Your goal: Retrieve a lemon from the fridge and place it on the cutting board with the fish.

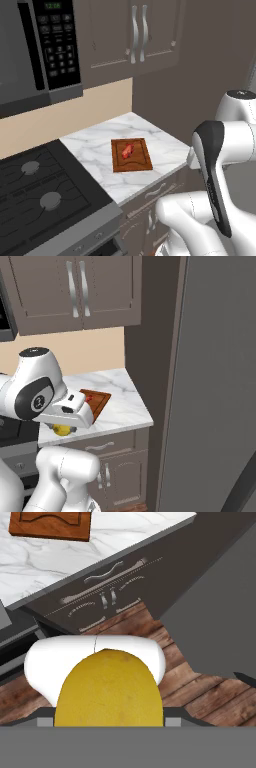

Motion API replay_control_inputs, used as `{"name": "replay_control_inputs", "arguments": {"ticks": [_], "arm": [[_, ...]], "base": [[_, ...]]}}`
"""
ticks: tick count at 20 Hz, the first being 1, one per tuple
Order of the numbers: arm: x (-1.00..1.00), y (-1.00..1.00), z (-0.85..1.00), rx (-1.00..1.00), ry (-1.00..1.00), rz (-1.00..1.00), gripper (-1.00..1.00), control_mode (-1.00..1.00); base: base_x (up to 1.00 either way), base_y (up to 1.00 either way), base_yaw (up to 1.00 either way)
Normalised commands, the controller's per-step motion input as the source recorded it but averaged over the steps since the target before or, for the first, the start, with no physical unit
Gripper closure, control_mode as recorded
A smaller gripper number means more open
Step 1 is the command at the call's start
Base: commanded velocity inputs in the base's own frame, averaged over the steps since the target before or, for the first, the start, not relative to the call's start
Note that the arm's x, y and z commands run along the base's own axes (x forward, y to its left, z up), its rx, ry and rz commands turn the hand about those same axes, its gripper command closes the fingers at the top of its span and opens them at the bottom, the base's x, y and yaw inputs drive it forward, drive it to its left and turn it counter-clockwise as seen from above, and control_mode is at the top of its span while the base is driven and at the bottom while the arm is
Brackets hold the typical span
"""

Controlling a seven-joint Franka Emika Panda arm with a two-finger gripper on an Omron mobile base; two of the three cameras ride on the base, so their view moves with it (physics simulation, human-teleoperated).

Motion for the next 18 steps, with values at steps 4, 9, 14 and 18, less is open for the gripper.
{"name": "replay_control_inputs", "arguments": {"ticks": [4,9,14,18], "arm": [[0.0,0.0,0.0,0.0,0.0,0.0,1.0,1.0],[0.0,0.0,0.0,0.0,0.0,0.0,1.0,1.0],[0.0,0.0,0.0,0.0,0.0,0.0,1.0,1.0],[0.0,0.0,0.0,0.0,0.0,0.0,1.0,1.0]], "base": [[0.24,0.09,-0.1],[0.62,0.34,0.01],[0.68,0.03,0.12],[0.88,0.0,0.27]]}}
